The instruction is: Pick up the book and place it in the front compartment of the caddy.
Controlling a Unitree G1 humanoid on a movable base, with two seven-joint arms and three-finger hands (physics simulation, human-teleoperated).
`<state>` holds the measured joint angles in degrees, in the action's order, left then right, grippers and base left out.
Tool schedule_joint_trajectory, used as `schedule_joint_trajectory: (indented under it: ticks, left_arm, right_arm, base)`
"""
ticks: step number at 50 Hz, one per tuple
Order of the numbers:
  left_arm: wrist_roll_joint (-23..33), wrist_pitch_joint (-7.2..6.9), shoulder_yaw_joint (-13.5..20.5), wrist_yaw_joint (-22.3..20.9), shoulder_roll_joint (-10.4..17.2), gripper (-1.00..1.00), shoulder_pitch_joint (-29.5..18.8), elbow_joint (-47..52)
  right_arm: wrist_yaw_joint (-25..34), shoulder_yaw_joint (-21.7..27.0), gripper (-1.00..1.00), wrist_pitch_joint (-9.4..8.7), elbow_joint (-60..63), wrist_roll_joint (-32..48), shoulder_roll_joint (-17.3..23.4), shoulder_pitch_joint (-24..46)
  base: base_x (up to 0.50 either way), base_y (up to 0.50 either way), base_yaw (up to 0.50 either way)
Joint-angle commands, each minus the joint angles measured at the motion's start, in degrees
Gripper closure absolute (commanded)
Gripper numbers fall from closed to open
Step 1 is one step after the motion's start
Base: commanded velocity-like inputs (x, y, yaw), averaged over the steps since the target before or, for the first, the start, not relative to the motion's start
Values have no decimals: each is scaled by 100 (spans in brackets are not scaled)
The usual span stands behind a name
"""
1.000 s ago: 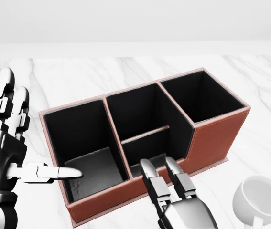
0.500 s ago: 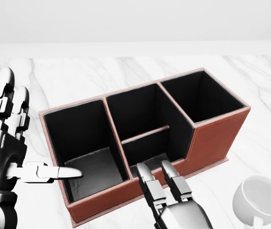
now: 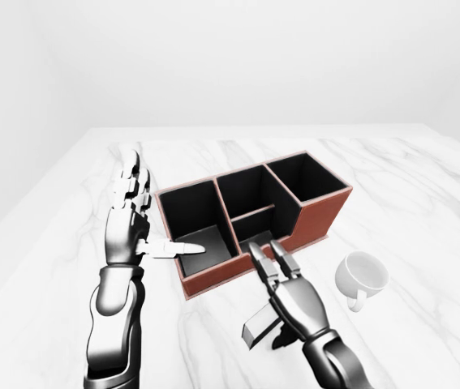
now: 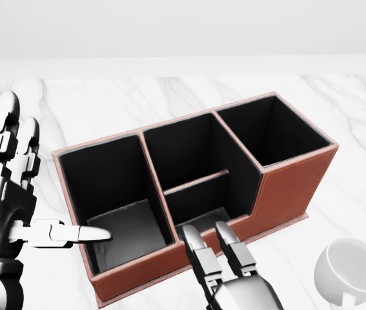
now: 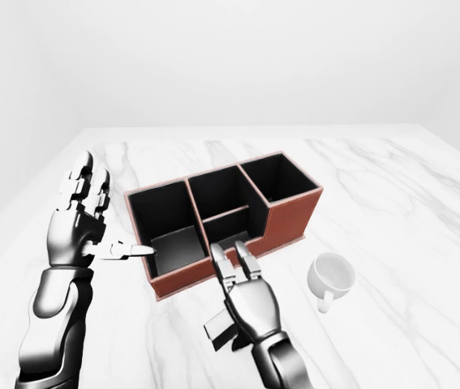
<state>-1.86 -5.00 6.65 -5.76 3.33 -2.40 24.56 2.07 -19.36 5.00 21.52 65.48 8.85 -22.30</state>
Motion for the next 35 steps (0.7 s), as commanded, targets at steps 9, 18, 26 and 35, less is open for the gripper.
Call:
schedule_joint_trajectory:
  ticks: [9, 18, 26, 35]
  left_arm:
    - [4, 0, -4, 0, -2, -100, 2, -48]
    - [4, 0, -6, -1, -1, -100, 5, -21]
    - [10, 0, -11, 0, -5, -100, 11, -16]
    - [14, 0, -21, -4, -10, -100, 25, 2]
  right_arm:
    - [-148, -53, -100, 0, -237, 20, 17, 32]
    - [-211, -83, -100, 0, -322, 39, 16, 33]
    - [-243, -116, -100, 0, -361, 51, 23, 27]
    - [-297, -144, -100, 0, -448, 59, 37, 38]
  base:
    - [0, 0, 0]
    - [0, 0, 0]
    - [0, 0, 0]
    - [0, 0, 0]
